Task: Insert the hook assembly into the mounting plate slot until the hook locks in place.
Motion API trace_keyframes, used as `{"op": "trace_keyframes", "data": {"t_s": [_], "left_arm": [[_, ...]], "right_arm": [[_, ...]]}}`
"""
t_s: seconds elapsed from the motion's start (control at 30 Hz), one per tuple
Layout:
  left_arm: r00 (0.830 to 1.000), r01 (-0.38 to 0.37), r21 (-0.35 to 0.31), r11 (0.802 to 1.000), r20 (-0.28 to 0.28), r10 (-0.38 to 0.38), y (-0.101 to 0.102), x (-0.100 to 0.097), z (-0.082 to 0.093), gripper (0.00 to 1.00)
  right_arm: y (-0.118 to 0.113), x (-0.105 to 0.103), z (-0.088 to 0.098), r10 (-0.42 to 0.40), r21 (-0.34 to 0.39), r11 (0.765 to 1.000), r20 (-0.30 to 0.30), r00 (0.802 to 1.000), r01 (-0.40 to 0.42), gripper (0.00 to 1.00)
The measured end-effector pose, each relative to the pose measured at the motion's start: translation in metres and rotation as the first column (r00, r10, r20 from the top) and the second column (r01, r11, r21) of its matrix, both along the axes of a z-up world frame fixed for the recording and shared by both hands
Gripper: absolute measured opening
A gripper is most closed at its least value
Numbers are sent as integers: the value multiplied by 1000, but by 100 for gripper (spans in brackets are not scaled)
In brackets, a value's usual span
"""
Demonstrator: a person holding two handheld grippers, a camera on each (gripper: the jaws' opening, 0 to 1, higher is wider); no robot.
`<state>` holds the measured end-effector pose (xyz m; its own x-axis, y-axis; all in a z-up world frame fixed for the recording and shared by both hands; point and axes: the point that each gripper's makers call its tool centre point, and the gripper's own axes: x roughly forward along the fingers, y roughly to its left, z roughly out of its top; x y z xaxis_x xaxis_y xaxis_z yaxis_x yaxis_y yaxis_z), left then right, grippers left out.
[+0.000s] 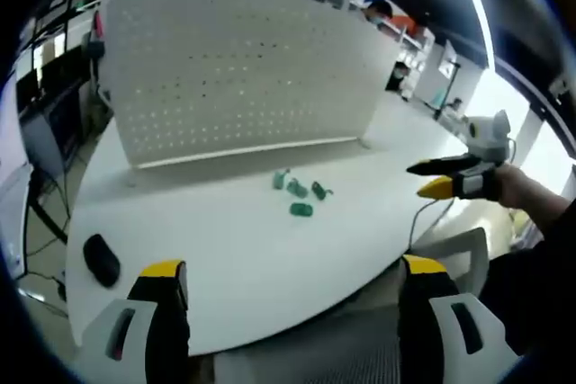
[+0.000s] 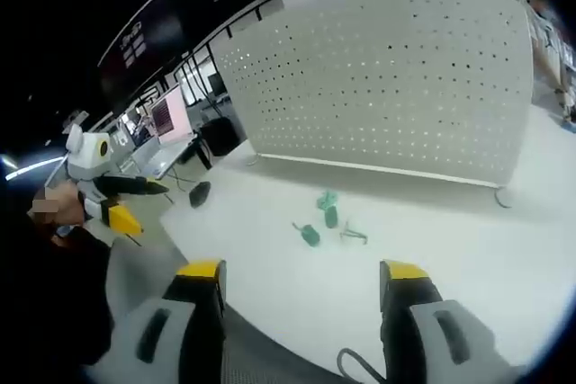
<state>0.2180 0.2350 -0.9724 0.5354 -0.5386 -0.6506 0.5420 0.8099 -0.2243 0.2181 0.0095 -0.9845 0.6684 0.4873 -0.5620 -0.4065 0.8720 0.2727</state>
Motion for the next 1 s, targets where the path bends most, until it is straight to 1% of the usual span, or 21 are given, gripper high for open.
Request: {"op": "trace_keyframes", "data": {"t_s": [0.1, 0.33, 0.57, 1.0], "left_arm": [[1000, 0, -3, 1000, -7, 0, 0, -2, -2, 98], [1000, 14, 9, 1000, -10, -14, -1, -3, -5, 98], [999, 34, 23, 999, 1, -34, -5, -3, -3, 97], [999, 45, 40, 998, -4, -45, -2, -5, -5, 97]], "right_arm": [[2, 0, -1, 12, 3, 1000, -6, 1000, -12, 66], [5, 0, 0, 18, 2, 1000, 2, 1000, -18, 66], [5, -2, 0, 20, 3, 1000, 1, 1000, -20, 66], [4, -5, 0, 18, 3, 1000, 0, 1000, -18, 66]]}}
